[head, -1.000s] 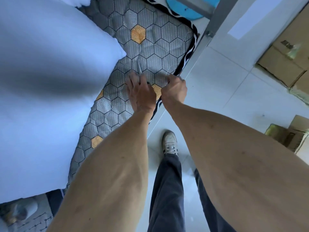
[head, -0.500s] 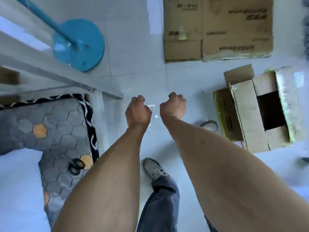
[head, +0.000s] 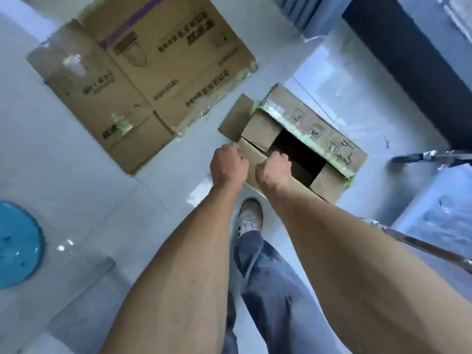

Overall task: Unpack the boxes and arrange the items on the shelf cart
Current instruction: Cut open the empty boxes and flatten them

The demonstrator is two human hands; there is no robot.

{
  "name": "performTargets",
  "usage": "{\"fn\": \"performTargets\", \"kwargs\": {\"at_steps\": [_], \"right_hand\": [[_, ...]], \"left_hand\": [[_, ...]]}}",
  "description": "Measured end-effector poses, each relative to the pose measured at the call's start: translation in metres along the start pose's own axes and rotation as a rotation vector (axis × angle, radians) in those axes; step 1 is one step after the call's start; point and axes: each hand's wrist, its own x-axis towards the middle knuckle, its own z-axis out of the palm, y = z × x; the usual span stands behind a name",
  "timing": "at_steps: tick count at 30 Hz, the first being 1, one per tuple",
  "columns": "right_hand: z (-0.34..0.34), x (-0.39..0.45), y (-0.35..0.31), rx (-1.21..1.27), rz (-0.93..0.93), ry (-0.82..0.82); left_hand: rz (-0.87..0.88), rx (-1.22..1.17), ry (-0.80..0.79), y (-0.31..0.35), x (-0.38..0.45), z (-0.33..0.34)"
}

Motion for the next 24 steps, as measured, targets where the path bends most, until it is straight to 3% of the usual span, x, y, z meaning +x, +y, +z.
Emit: {"fn": "performTargets", "kwargs": {"at_steps": [7,10,14,18,24], "right_hand": [[0.001,0.045,0.075,0.146,0.286,-0.020],[0.011,0.049,0.091,0.170,0.395,-0.050],[0.011,0.069,0.093,0.332,0.571,0.032],[0.008,0.095,0.092,0.370,0.579,0.062],[0.018,0.124,0.094,0.485,0.635,-0.114]], "left_hand": [[0.230,0.196,-0.352,0.071,0.018,0.076],[0.260,0.311,-0.398,0.075,0.023,0.093],[0.345,0.412,-0.472,0.085,0.048,0.105],[0.416,0.468,-0.558,0.098,0.072,0.115],[0.269,0.521,-0.765,0.114,0.088,0.131]]}}
